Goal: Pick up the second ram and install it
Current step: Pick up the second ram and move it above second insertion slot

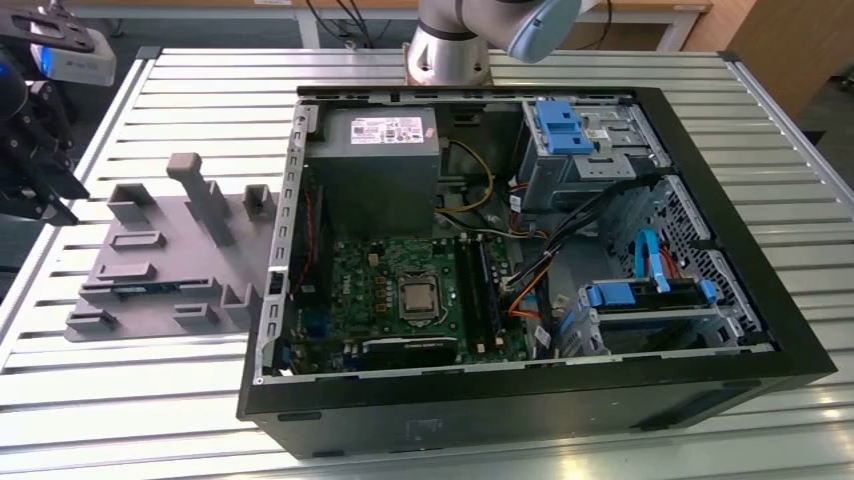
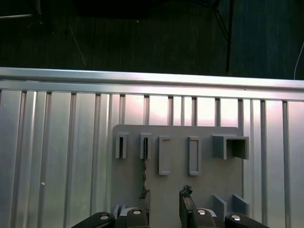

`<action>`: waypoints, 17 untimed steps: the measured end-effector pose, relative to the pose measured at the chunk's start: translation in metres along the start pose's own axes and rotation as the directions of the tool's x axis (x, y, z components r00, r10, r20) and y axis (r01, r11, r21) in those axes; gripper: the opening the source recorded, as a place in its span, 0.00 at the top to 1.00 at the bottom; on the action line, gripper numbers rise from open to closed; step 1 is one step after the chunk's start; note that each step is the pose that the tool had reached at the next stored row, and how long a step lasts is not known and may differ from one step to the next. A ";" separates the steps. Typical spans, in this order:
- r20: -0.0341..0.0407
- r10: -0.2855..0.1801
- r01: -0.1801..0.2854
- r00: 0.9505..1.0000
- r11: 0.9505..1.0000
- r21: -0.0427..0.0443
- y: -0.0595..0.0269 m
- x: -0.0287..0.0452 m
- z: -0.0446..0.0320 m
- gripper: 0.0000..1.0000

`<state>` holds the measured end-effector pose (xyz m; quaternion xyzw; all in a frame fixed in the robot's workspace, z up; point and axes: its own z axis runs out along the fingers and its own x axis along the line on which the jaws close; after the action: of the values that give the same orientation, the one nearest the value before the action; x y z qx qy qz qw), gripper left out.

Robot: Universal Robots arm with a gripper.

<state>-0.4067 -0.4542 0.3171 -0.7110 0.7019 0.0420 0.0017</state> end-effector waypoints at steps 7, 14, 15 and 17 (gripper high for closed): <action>0.000 0.000 0.000 1.000 1.000 0.000 -0.0002 0.0002 0.0024 0.62; 0.000 0.000 0.000 1.000 1.000 0.002 -0.0002 0.0003 0.0042 0.62; 0.000 0.000 0.000 1.000 1.000 0.002 -0.0003 0.0003 0.0046 0.62; 0.000 0.000 0.000 1.000 1.000 0.003 -0.0004 0.0004 0.0055 0.62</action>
<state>-0.4066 -0.4542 0.3116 -0.7111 0.7019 0.0410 0.0028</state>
